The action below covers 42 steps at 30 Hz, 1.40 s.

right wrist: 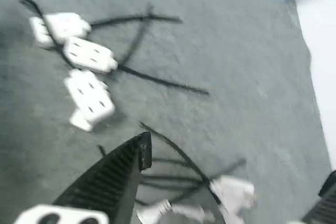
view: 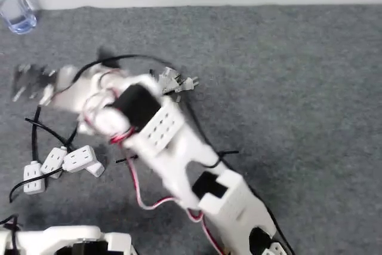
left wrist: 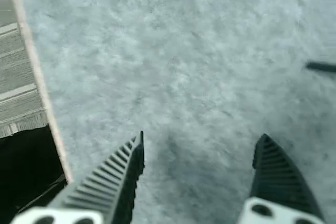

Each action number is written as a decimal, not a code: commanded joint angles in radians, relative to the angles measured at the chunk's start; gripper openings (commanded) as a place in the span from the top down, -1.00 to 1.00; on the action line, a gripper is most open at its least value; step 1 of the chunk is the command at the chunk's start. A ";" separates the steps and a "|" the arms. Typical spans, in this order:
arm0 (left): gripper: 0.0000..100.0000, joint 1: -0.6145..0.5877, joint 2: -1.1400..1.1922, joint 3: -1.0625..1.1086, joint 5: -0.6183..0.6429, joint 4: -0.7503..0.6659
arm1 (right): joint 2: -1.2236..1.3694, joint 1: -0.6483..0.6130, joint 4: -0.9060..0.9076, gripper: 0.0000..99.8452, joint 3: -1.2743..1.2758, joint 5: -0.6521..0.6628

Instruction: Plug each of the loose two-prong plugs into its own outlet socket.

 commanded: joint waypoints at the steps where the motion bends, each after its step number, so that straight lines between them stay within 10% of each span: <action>1: 0.37 0.035 -0.017 -0.002 -0.014 -0.018 | -0.186 0.120 0.047 0.06 0.077 -0.012; 15: 0.37 0.155 -0.017 -0.001 -0.006 -0.014 | -0.880 0.458 0.035 0.06 0.964 -0.014; 27: 0.37 0.640 -0.018 -0.104 0.255 0.135 | -1.121 0.700 -0.209 0.06 1.574 -0.015; 42: 0.37 1.298 -0.017 -0.214 0.256 0.068 | -1.182 0.766 -0.754 0.06 2.185 -0.219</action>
